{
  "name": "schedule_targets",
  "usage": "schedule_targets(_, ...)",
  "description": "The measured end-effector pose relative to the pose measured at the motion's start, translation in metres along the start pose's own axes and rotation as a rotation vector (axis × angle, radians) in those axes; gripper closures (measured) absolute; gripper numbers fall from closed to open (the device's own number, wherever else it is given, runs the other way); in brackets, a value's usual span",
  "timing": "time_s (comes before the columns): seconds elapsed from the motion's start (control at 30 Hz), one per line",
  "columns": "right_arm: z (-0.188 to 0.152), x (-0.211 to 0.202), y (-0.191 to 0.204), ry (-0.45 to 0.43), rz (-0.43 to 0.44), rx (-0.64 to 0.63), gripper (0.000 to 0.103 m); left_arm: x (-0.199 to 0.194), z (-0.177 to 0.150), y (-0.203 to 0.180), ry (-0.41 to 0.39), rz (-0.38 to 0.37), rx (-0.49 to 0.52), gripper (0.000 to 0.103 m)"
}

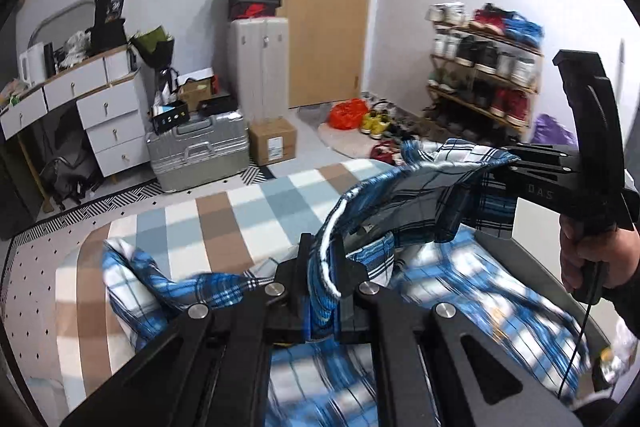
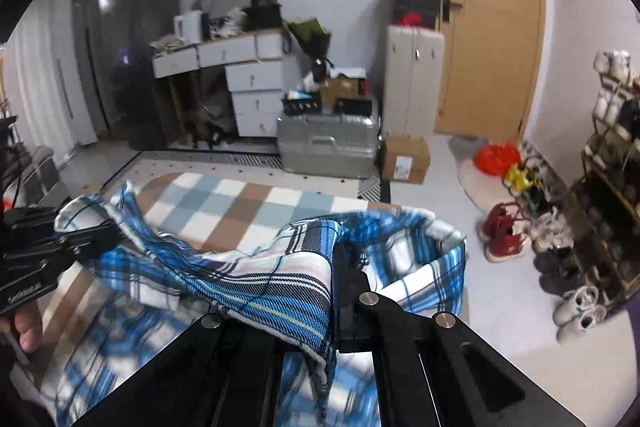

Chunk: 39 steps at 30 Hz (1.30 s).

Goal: Fold large clothes
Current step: 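Fold the hem up toward the collar with the left gripper and release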

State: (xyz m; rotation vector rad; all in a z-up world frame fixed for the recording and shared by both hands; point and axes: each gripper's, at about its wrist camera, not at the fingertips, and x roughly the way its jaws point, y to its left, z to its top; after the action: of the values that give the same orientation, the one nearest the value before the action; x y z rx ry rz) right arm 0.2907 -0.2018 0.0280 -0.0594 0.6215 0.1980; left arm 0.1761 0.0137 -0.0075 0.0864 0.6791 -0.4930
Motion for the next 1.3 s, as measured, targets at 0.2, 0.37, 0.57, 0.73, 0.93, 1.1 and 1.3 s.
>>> schedule_targets(0.2, -0.083, -0.065, 0.030, -0.046, 0.025, 0.068, 0.101, -0.038, -0.071, -0.036, -0.003, 0.018, 0.006, 0.100)
schedule_targets(0.37, -0.164, -0.069, 0.043, 0.018, -0.002, 0.177, 0.100, -0.029, -0.123, -0.047, 0.067, 0.029, -0.025, 0.099)
schedule_targets(0.57, -0.211, -0.040, 0.033, 0.235, 0.033, 0.332, 0.089, -0.018, -0.134, -0.049, 0.194, -0.015, -0.025, 0.078)
schedule_targets(0.73, -0.219, -0.053, 0.032, 0.285, 0.059, 0.283, 0.019, -0.039, -0.126, -0.048, 0.196, -0.090, 0.037, 0.033)
schedule_targets(0.93, -0.204, -0.089, 0.030, 0.256, -0.021, 0.099, 0.020, -0.070, -0.104, -0.021, 0.116, -0.132, 0.041, 0.032)
schedule_targets(1.1, -0.155, -0.084, 0.032, 0.139, -0.098, -0.014, 0.007, -0.037, -0.071, 0.007, 0.104, -0.095, -0.037, 0.032)
schedule_targets(1.3, -0.111, 0.010, 0.019, 0.287, -0.091, -0.018, 0.007, 0.052, -0.094, 0.039, 0.395, -0.034, -0.196, 0.033)
